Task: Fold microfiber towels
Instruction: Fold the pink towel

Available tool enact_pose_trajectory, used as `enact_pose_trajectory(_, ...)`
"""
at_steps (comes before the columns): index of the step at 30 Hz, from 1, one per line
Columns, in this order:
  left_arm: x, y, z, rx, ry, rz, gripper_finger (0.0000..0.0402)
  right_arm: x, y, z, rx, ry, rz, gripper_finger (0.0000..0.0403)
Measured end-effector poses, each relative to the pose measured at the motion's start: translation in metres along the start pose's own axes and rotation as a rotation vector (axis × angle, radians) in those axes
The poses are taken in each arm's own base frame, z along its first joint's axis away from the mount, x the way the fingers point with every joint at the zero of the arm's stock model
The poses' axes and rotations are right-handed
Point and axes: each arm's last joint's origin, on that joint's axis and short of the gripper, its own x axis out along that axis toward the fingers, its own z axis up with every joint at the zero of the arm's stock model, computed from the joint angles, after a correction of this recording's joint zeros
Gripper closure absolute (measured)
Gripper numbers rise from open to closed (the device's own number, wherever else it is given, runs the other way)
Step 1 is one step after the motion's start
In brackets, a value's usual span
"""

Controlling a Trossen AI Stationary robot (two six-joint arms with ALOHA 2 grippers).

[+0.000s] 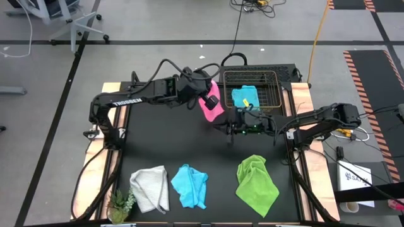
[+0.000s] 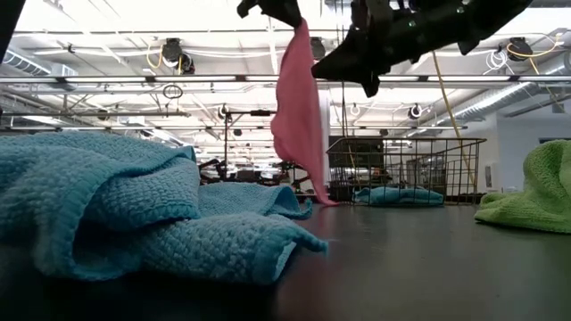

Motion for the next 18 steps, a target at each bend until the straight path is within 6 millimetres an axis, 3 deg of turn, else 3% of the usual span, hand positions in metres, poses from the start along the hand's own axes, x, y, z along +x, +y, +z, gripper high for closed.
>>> enact_pose_trajectory(9,0.001,0.002,-0.007,0.016,0.065,0.026,0.0397,0.001,0.01,0.017,-0.2,0.103,-0.02,0.0358)
enact_pose_trajectory(18,0.002,0.006,-0.009,-0.005,0.085,0.043,0.0399,0.001,0.008,0.02,-0.206,0.117,-0.05,0.0358)
